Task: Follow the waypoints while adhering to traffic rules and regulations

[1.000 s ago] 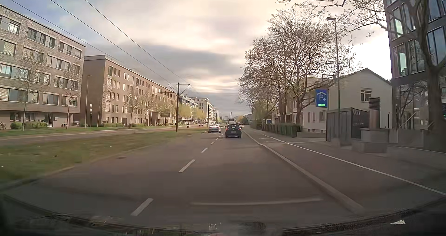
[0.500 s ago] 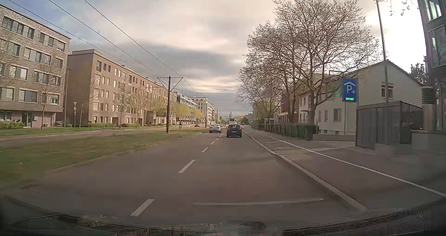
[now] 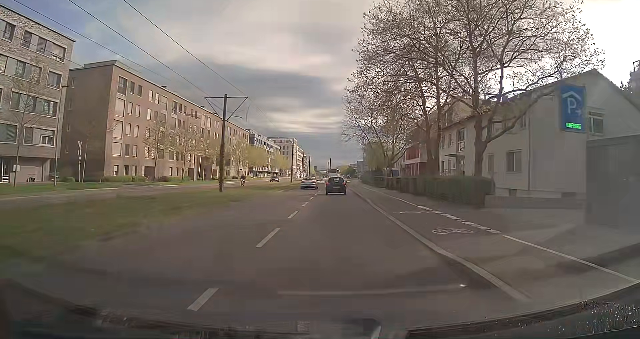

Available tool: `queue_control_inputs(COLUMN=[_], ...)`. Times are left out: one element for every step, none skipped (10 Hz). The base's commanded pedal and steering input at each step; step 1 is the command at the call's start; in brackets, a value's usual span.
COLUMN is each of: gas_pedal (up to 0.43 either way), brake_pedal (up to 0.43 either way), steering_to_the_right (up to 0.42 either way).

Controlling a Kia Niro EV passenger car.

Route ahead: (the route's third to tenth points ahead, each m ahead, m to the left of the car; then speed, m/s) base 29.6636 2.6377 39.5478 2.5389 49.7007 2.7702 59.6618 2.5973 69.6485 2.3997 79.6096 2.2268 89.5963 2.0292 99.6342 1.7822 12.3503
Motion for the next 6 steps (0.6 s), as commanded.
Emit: queue_control_inputs(gas_pedal=[0.067, 0.067, 0.067, 0.067, 0.067, 0.067], brake_pedal=[0.000, 0.000, 0.000, 0.000, 0.000, 0.000], steering_to_the_right=[0.005, 0.005, 0.005, 0.005, 0.005, 0.004])
